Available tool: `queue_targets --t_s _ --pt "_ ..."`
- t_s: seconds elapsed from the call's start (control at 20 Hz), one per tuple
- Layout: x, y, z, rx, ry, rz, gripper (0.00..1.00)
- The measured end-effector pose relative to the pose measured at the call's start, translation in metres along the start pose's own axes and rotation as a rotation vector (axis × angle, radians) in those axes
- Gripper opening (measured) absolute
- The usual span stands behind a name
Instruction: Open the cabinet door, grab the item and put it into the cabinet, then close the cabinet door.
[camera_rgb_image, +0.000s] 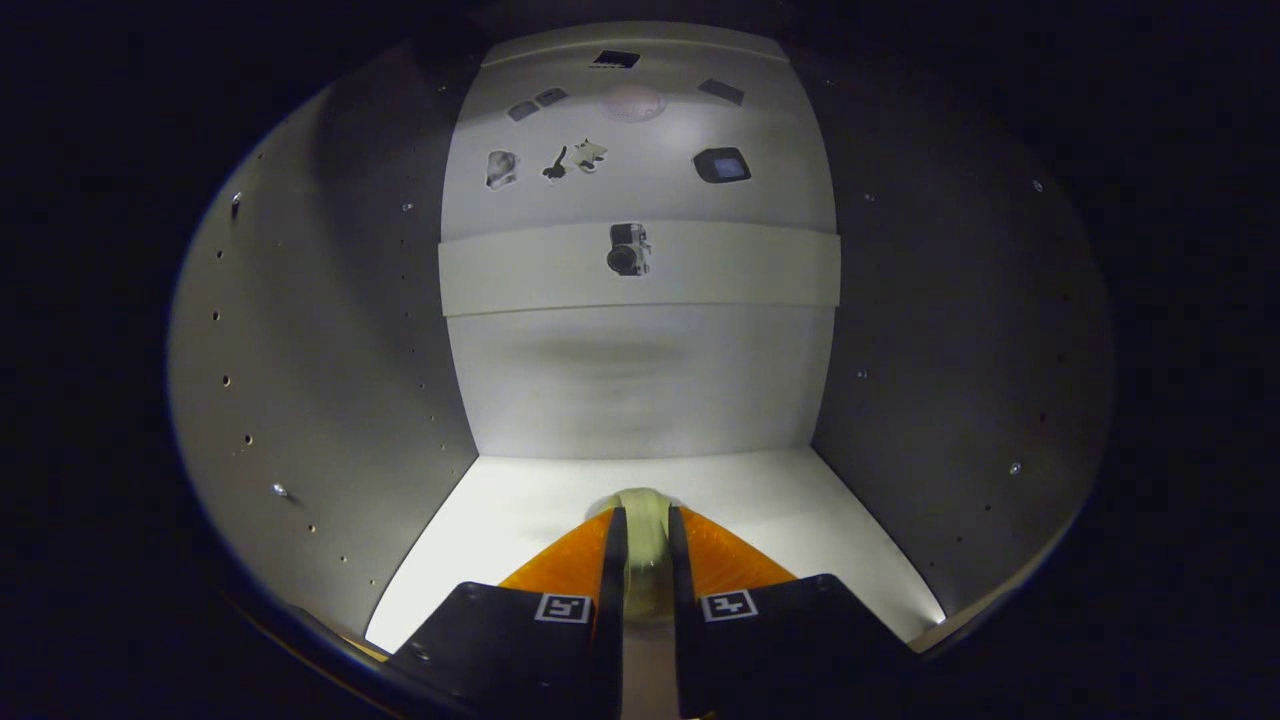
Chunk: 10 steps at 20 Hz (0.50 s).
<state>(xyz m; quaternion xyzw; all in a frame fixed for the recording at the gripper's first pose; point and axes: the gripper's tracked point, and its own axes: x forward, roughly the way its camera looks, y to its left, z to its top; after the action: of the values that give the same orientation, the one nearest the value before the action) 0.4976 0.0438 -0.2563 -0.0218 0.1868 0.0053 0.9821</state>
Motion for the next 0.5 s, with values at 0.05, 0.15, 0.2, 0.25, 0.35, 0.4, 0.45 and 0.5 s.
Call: queue_targets --t_s 0.05,0.15,0.2,0.25,0.35,0.4,0.45,0.5 --pt "0.0 -0.001 0.0 0.001 0.0 -0.002 0.25" --pt "-0.004 -0.001 0.003 0.002 -0.004 -0.003 0.25" --pt "-0.007 0.0 0.006 0.0 -0.014 -0.002 0.25" --pt "-0.01 0.002 0.011 0.0 -0.033 0.003 0.25" --pt "-0.02 0.008 0.025 0.001 -0.079 0.024 0.36" --pt "-0.026 0.011 0.03 0.007 -0.092 0.034 0.47" --pt "-0.033 0.011 0.034 0.009 -0.096 0.029 0.59" --pt "-0.043 0.011 0.038 0.009 -0.1 0.03 0.58"
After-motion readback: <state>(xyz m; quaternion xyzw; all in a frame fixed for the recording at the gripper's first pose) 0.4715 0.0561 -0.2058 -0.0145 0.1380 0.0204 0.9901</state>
